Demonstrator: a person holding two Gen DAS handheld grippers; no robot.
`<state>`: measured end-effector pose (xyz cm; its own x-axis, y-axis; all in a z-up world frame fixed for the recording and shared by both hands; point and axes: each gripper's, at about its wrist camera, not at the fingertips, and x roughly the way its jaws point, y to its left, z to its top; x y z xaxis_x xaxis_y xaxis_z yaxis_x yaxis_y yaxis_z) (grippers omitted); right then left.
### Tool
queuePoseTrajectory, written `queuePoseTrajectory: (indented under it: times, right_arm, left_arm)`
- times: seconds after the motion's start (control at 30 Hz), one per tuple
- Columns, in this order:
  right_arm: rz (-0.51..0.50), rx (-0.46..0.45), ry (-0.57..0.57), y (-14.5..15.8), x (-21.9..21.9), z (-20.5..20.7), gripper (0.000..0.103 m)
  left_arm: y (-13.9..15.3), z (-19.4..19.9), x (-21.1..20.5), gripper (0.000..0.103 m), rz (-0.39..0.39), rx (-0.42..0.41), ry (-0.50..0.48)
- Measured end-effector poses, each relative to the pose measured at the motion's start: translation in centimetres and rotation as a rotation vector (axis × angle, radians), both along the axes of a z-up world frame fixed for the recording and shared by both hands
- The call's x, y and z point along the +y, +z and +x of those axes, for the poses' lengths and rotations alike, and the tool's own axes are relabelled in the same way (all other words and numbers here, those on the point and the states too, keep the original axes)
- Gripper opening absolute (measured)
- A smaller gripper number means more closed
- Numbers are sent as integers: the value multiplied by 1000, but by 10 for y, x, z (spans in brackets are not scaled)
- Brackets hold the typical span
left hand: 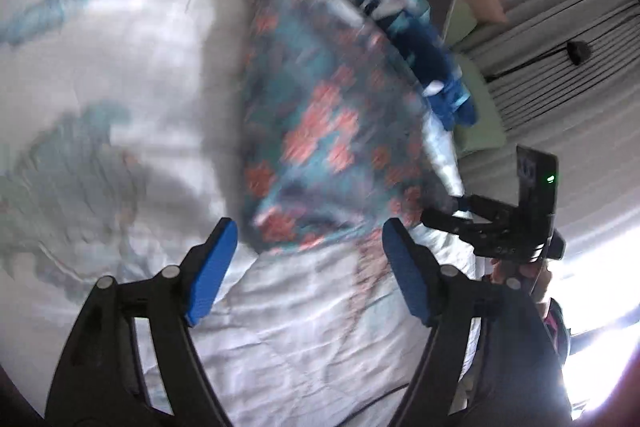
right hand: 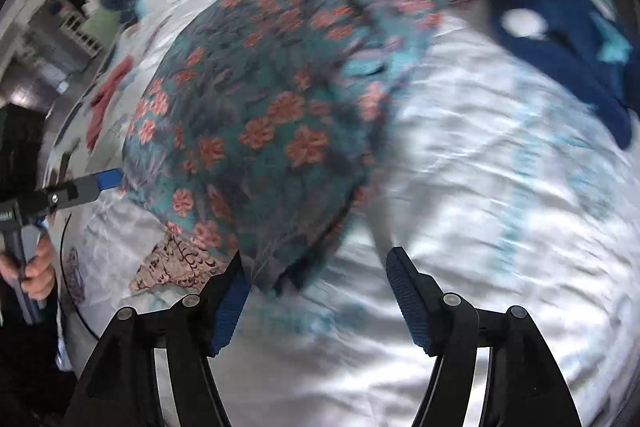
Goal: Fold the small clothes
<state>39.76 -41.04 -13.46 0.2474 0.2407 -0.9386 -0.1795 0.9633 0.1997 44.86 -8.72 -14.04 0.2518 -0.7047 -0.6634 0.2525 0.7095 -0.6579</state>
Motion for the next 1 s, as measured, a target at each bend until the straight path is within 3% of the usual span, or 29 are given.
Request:
queuePoseTrajectory:
  times: [0.1, 0.17, 0.23, 0.3, 0.37, 0.43, 0.5, 0.57, 0.67, 0.77, 0.83, 0.9, 0.93, 1.0]
  right_arm:
    - [19, -158, -21, 46, 0, 5, 70]
    - [91, -240, -23, 71, 7, 9, 74]
    - [95, -274, -20, 73, 14, 20, 74]
    - [119, -251, -45, 57, 23, 37, 74]
    - [172, -165, -44, 29, 31, 47, 74]
    - [114, -132, -34, 4, 36, 46, 74]
    - [50, -162, -13, -13, 36, 40, 75]
    - [25, -194, -3, -12, 37, 27, 78]
    - [16, -109, -21, -9, 27, 21, 82]
    - [37, -116, -80, 16, 4, 14, 82]
    - [79, -207, -111, 42, -11, 13, 82]
    - [189, -271, -149, 62, -23, 25, 82]
    - [251, -273, -149, 66, -23, 34, 82]
    - [454, -170, -110, 54, -26, 61, 82]
  left_arm:
    - [35, 13, 3, 75, -85, -108, 24]
    - [41, 26, -5, 75, -152, -108, 4]
    - [34, 40, -14, 75, -231, -56, -12]
    - [7, 52, -30, 75, -257, 49, -48]
    - [-21, 58, -39, 75, -193, 125, -36]
    - [-44, 60, -41, 63, -182, 153, -31]
    - [-53, 55, -29, 48, -211, 133, -14]
    - [-53, 54, -17, 48, -251, 169, -11]
    - [-44, 54, 0, 51, -284, 236, 13]
    - [-21, 50, 16, 68, -262, 146, 59]
    - [-12, 49, 14, 69, -280, 102, 63]
    - [-12, 52, 5, 69, -312, 120, 42]
    - [-15, 57, -4, 69, -322, 138, 33]
    - [-29, 61, -21, 69, -303, 184, 11]
